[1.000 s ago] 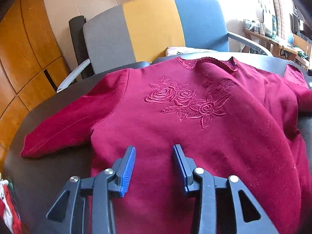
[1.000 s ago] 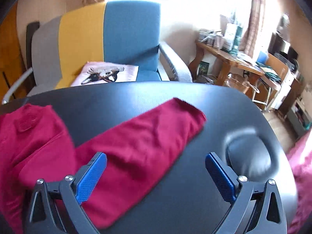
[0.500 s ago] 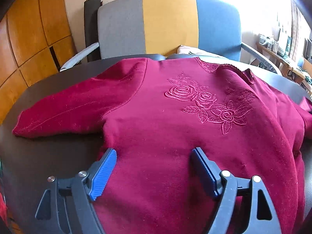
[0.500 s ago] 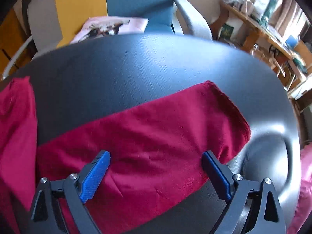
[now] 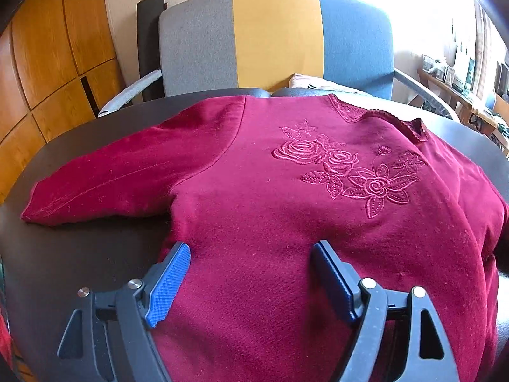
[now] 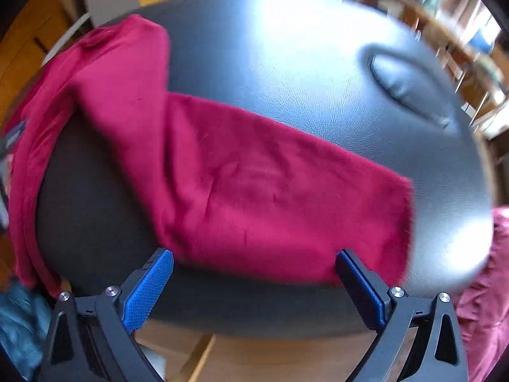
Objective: Fold clothes
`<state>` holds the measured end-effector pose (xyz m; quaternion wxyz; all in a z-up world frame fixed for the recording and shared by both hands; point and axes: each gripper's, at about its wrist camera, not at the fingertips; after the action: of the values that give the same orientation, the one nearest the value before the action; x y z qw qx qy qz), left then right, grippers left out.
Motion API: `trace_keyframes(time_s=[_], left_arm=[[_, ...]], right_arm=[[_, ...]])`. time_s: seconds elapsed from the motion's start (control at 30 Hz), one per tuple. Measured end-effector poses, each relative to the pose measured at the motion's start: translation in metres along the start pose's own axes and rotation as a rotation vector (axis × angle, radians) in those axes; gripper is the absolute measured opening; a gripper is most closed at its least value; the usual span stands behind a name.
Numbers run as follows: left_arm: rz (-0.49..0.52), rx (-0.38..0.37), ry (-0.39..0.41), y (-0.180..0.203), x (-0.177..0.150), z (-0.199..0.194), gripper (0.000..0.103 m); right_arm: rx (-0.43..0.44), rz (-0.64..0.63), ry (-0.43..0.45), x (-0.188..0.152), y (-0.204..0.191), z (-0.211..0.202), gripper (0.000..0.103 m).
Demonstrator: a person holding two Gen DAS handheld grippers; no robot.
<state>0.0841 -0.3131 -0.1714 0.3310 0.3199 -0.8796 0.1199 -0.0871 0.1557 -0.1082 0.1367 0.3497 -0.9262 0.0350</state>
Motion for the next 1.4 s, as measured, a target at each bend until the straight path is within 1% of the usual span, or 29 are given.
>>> trace_keyframes(time_s=[0.13,0.17,0.2,0.23,0.3,0.4,0.47,0.5,0.53,0.6,0.63,0.7,0.77,0.8,0.83,0.87,0.9,0.97,1.07,1.17,1.23,1.3,1.37,1.4], left_arm=[[0.006,0.004,0.001,0.000,-0.001,-0.001,0.082],[0.006,0.005,0.001,0.000,-0.001,-0.001,0.082],[0.006,0.005,0.001,0.000,-0.001,-0.002,0.082],[0.007,0.006,0.001,0.000,-0.002,-0.002,0.082],[0.006,0.009,0.001,-0.001,-0.003,-0.004,0.082],[0.004,0.011,0.001,-0.002,-0.005,-0.006,0.082],[0.002,0.011,0.000,-0.001,-0.004,-0.006,0.082],[0.001,0.011,-0.001,0.000,-0.004,-0.006,0.082],[-0.001,0.011,-0.001,0.000,-0.004,-0.006,0.082],[-0.006,0.007,-0.002,0.000,-0.004,-0.006,0.083],[-0.008,0.006,-0.003,0.000,-0.004,-0.006,0.083],[-0.011,0.005,-0.003,0.000,-0.005,-0.006,0.083],[-0.013,0.004,-0.003,0.000,-0.005,-0.006,0.083],[-0.014,0.003,-0.003,0.000,-0.005,-0.006,0.083],[-0.014,0.002,-0.003,0.000,-0.005,-0.006,0.083],[-0.014,0.001,-0.003,-0.001,-0.005,-0.006,0.083],[-0.015,0.001,-0.004,-0.001,-0.005,-0.006,0.083],[-0.016,-0.001,-0.004,-0.001,-0.005,-0.006,0.083],[-0.020,-0.004,-0.005,-0.001,-0.005,-0.005,0.083],[-0.021,-0.006,-0.005,-0.001,-0.004,-0.005,0.083],[-0.021,-0.005,-0.004,0.000,-0.005,-0.005,0.083],[-0.021,-0.006,-0.005,0.000,-0.005,-0.005,0.083],[-0.020,-0.005,-0.005,0.000,-0.005,-0.005,0.083],[-0.019,-0.004,-0.005,0.000,-0.005,-0.005,0.083]], right_arm=[[-0.048,-0.043,0.196,-0.016,-0.034,-0.040,0.103],[-0.087,-0.069,0.237,-0.017,-0.042,-0.043,0.103],[-0.116,-0.076,0.259,-0.018,-0.047,-0.042,0.103],[-0.131,-0.076,0.270,-0.017,-0.050,-0.037,0.103],[-0.139,-0.086,0.263,-0.004,-0.053,-0.025,0.103],[-0.193,-0.126,0.240,0.007,-0.060,0.003,0.103],[-0.228,-0.145,0.215,0.005,-0.058,0.019,0.103],[-0.209,-0.131,0.232,0.004,-0.056,0.022,0.103],[-0.172,-0.099,0.249,0.004,-0.049,0.025,0.103],[-0.075,-0.028,0.240,0.008,-0.033,0.037,0.103],[-0.063,-0.034,0.245,0.007,-0.026,0.035,0.103],[-0.079,-0.066,0.230,0.007,-0.033,0.035,0.102],[-0.075,-0.091,0.242,0.009,-0.041,0.030,0.087],[-0.073,-0.104,0.247,0.010,-0.045,0.028,0.064],[-0.072,-0.116,0.243,0.014,-0.047,0.026,0.038],[-0.071,-0.128,0.238,0.018,-0.048,0.024,0.024],[-0.071,-0.139,0.234,0.022,-0.050,0.023,0.015],[-0.066,-0.145,0.231,0.030,-0.052,0.017,0.014],[-0.029,-0.101,0.309,0.046,-0.046,-0.019,0.013],[0.065,-0.019,0.407,0.066,-0.023,-0.061,0.013],[0.084,0.037,0.425,0.080,-0.005,-0.073,0.013],[0.064,0.097,0.408,0.102,0.019,-0.073,0.013],[-0.050,0.163,0.357,0.125,0.040,-0.060,0.015],[-0.124,0.182,0.332,0.135,0.049,-0.054,0.019]])
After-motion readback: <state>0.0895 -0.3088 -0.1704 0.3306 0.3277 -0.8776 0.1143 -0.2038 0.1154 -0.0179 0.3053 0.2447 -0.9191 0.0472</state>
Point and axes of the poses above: each gripper's, at about its wrist camera, not at the fingertips, and z roughly the way its jaws point, y to its right, x to its top, and after that the axes turned 7 degrees about -z, right-handed
